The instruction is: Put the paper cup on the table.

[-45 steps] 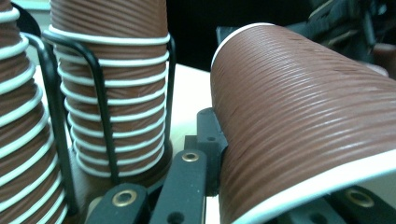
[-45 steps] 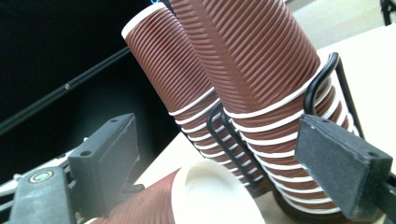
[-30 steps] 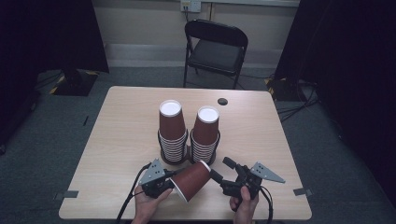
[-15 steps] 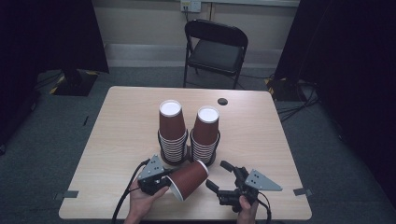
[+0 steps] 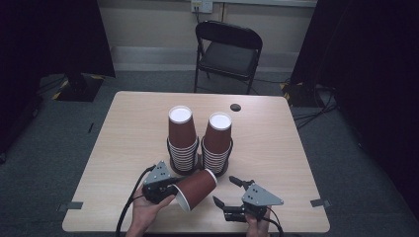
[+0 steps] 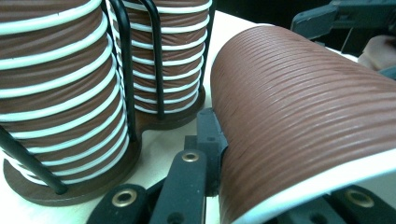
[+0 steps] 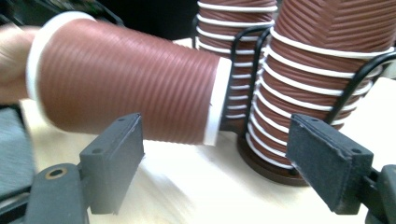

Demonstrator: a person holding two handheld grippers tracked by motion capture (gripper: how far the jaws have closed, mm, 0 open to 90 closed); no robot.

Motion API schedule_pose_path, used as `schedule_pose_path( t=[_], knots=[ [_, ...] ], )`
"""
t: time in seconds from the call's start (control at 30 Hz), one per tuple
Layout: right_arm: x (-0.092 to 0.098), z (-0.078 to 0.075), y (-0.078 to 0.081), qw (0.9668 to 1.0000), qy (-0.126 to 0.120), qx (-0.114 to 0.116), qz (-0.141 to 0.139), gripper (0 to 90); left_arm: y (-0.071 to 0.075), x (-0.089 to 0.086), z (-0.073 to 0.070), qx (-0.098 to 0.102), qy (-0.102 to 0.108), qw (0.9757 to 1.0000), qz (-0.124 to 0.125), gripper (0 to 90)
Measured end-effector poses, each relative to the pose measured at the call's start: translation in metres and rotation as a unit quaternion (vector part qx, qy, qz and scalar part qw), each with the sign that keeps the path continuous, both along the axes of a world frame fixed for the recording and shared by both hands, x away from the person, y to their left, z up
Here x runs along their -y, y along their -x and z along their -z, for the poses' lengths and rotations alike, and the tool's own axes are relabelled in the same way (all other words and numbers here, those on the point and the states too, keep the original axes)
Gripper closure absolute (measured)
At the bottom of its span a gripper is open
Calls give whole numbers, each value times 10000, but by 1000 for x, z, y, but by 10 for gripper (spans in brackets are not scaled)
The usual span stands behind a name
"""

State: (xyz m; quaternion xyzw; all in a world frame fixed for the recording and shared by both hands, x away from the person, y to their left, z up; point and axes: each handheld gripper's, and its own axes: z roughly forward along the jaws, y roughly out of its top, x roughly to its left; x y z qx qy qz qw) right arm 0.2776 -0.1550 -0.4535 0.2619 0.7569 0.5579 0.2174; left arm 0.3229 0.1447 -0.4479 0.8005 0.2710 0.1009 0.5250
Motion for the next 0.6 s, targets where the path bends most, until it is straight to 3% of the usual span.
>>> schedule_pose_path(
  t=[0.03, 0.07, 0.1, 0.17, 0.23, 0.37, 0.4, 0.47, 0.57, 0.6],
  knots=[
    [-2, 1, 0, 9999, 92, 81, 59, 189, 0, 0, 0, -12, -64, 10000, -15, 865],
    [-3, 1, 0, 9995, 271, 40, 130, 198, -1, -1, -1, -8, -123, 9999, -50, 865],
    [-3, 1, 0, 9995, 271, 40, 130, 198, -1, -1, -1, -8, -123, 9999, -50, 865],
    [-7, 5, 2, 9985, 503, -71, 184, 199, -2, -3, -2, -32, -118, 9999, -83, 865],
    [-10, 6, 5, 9976, 655, 54, 214, 235, -3, -3, -4, -56, -199, 9997, -91, 865],
    [-12, 7, 6, 9985, 535, 123, 0, 212, -6, -1, -8, -148, -355, 9993, -22, 865],
    [-14, 6, 6, 9983, 555, 164, -55, 184, -8, 1, -11, -233, -506, 9984, -10, 866],
    [-15, 7, 6, 9984, 525, 209, 38, 128, -10, 3, -14, -313, -485, 9983, 4, 866],
    [-15, 8, 7, 9980, 580, 253, 73, 127, -11, 4, -16, -372, -515, 9980, 28, 866],
    [-15, 8, 7, 9980, 579, 243, -69, 129, -13, 5, -17, -379, -595, 9975, 36, 867]
  ],
)
